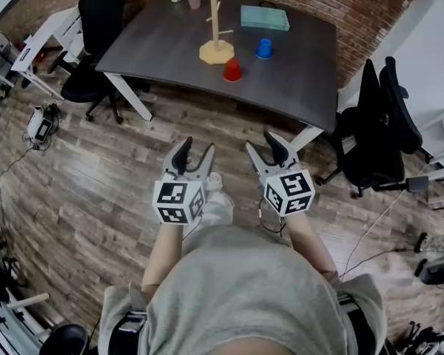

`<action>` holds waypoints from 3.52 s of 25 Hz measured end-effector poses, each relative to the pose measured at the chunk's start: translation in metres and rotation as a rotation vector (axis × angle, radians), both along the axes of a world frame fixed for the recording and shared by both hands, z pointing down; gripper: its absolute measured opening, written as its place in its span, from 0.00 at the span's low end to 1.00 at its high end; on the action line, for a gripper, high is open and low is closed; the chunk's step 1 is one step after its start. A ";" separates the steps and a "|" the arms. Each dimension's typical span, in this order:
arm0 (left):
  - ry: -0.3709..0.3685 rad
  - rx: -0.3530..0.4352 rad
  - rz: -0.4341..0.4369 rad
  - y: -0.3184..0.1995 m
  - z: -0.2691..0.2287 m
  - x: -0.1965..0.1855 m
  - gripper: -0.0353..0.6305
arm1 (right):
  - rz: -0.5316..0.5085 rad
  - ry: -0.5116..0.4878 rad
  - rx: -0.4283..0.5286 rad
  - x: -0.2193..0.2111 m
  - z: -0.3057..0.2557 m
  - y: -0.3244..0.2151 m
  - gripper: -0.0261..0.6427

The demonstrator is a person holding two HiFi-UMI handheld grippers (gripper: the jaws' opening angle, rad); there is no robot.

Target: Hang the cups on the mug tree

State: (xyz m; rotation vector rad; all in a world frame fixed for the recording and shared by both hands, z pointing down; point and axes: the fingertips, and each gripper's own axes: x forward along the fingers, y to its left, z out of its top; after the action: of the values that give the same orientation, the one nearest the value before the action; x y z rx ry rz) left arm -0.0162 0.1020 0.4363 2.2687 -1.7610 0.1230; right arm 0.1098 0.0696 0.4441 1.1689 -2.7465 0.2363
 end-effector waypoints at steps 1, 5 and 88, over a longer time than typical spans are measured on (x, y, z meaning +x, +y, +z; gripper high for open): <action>0.001 0.001 -0.001 -0.008 0.001 -0.004 0.39 | -0.003 0.000 0.000 -0.004 0.000 -0.008 0.35; 0.005 0.001 0.001 -0.042 0.001 -0.022 0.40 | -0.006 0.006 0.001 -0.022 -0.001 -0.045 0.39; 0.030 -0.081 0.159 -0.327 0.041 -0.126 0.40 | 0.150 0.256 -0.069 -0.107 0.058 -0.371 0.36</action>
State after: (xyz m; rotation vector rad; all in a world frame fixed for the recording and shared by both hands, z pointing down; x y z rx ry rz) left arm -0.1427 -0.2247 0.4773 2.3368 -1.5317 0.1862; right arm 0.0023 -0.3018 0.5023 1.2901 -2.4160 0.1825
